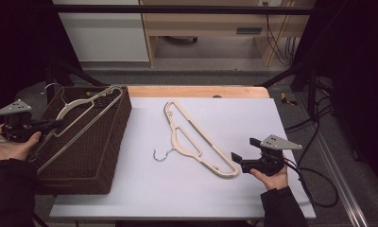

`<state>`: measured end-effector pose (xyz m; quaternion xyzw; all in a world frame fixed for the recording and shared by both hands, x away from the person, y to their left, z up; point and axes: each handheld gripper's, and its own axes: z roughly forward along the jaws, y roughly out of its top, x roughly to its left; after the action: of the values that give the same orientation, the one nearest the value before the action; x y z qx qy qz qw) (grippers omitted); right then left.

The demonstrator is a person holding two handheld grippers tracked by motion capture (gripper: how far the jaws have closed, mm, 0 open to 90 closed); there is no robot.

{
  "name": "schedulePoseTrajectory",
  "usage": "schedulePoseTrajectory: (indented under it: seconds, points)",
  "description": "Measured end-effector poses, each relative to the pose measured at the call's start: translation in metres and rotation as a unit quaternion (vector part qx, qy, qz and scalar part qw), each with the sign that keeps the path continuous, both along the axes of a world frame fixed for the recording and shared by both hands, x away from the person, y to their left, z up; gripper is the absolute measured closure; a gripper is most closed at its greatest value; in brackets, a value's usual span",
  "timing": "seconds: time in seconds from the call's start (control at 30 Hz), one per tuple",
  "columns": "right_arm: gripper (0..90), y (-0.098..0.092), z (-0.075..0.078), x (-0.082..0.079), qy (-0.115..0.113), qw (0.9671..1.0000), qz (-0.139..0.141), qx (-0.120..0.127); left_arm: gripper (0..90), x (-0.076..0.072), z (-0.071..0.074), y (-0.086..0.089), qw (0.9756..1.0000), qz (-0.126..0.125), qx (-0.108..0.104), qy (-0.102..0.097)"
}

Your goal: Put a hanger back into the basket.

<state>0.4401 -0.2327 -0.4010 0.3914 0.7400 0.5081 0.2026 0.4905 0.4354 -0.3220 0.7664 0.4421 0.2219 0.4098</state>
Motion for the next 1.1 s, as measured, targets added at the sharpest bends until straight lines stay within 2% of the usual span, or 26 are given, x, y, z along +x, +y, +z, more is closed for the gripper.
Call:
schedulePoseTrajectory:
  seconds: [0.17, 0.4, 0.5, 0.7, 0.8, 0.9, 0.93, 1.03, 1.1]
  points:
    - [8.0, 0.001, -0.001, 0.001, 0.001, 1.0, 0.002, 0.0, 86.3, 0.005, -0.014, -0.003, 0.9997, 0.005, 0.015, 0.02]
    - [7.9, 0.003, -0.002, 0.001, 0.005, 1.0, 0.002, 0.0, 86.0, 0.013, -0.032, -0.004, 0.998, 0.026, 0.031, 0.049]
    - [7.9, 0.003, -0.002, 0.001, 0.005, 1.0, 0.002, -0.001, 85.5, 0.015, -0.037, -0.002, 0.9971, 0.041, 0.027, 0.058]
    - [7.9, 0.003, -0.003, 0.001, 0.006, 1.0, 0.002, -0.003, 83.7, 0.016, -0.041, 0.007, 0.9948, 0.079, 0.02, 0.062]
    - [7.9, 0.003, -0.003, 0.001, 0.008, 1.0, 0.002, 0.0, 80.3, 0.017, -0.043, 0.01, 0.9914, 0.102, 0.043, 0.07]
    - [7.9, 0.004, -0.003, 0.001, 0.008, 1.0, 0.003, -0.001, 74.7, 0.017, -0.049, 0.018, 0.9887, 0.114, 0.039, 0.089]
    - [7.9, 0.004, -0.004, 0.002, 0.008, 1.0, 0.003, -0.001, 71.6, 0.017, -0.05, 0.02, 0.9871, 0.121, 0.043, 0.095]
    - [7.9, 0.004, -0.004, 0.002, 0.008, 0.9999, 0.006, -0.002, 67.2, 0.018, -0.057, 0.027, 0.9838, 0.14, 0.023, 0.109]
    - [7.9, 0.004, -0.004, 0.002, 0.008, 0.9999, 0.006, -0.004, 64.1, 0.018, -0.059, 0.029, 0.981, 0.152, 0.027, 0.118]
